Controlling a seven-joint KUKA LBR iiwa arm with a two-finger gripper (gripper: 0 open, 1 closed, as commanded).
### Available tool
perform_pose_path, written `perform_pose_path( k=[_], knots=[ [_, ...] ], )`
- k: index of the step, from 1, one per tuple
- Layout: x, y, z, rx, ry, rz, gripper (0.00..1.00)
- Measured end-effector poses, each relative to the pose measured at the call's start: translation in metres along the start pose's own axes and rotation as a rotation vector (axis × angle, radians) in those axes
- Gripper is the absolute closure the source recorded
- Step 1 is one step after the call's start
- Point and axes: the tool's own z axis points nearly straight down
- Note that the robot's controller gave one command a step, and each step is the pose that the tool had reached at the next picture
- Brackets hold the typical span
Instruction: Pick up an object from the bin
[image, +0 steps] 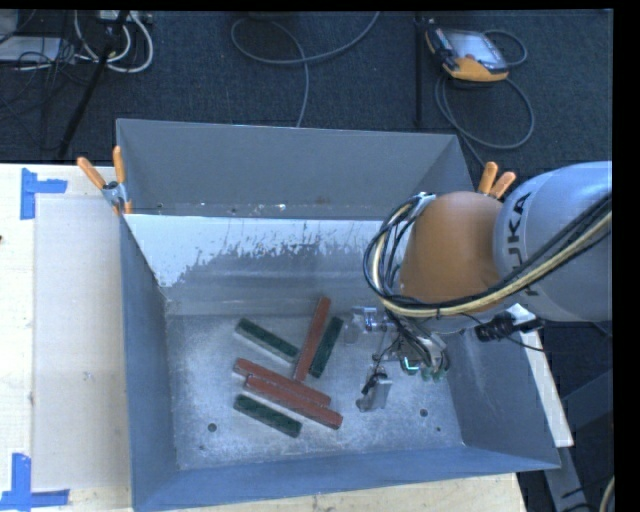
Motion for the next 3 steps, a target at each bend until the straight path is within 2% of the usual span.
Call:
perform_pose_path(
  k=[1,2,3],
  knots=[
    [-0.002,0.0,-0.004,0.0,-0.007,0.0,0.0],
    [-0.059,0.023,0.032,0.003,-0.016,-0.276,0.0],
    [-0.073,0.045,0.024,0.001,-0.007,-0.261,0.0]
  ],
)
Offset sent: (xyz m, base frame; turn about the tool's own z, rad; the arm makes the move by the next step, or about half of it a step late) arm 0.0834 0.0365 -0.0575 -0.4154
